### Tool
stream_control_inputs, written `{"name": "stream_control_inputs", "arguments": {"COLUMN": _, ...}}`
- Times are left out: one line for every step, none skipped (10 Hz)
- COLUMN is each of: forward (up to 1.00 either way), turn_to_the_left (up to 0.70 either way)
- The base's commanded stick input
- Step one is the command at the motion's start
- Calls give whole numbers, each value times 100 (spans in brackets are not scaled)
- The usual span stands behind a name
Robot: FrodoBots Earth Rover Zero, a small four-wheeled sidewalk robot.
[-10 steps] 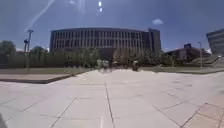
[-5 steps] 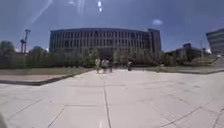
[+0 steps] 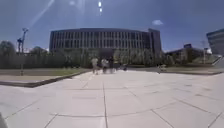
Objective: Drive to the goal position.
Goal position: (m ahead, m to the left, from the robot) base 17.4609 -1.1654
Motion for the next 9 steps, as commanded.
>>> {"name": "stream_control_inputs", "arguments": {"forward": 70, "turn_to_the_left": 0}}
{"name": "stream_control_inputs", "arguments": {"forward": 70, "turn_to_the_left": 0}}
{"name": "stream_control_inputs", "arguments": {"forward": 70, "turn_to_the_left": 0}}
{"name": "stream_control_inputs", "arguments": {"forward": 70, "turn_to_the_left": 0}}
{"name": "stream_control_inputs", "arguments": {"forward": 70, "turn_to_the_left": 0}}
{"name": "stream_control_inputs", "arguments": {"forward": 70, "turn_to_the_left": 0}}
{"name": "stream_control_inputs", "arguments": {"forward": 70, "turn_to_the_left": 0}}
{"name": "stream_control_inputs", "arguments": {"forward": 70, "turn_to_the_left": 0}}
{"name": "stream_control_inputs", "arguments": {"forward": 70, "turn_to_the_left": 0}}
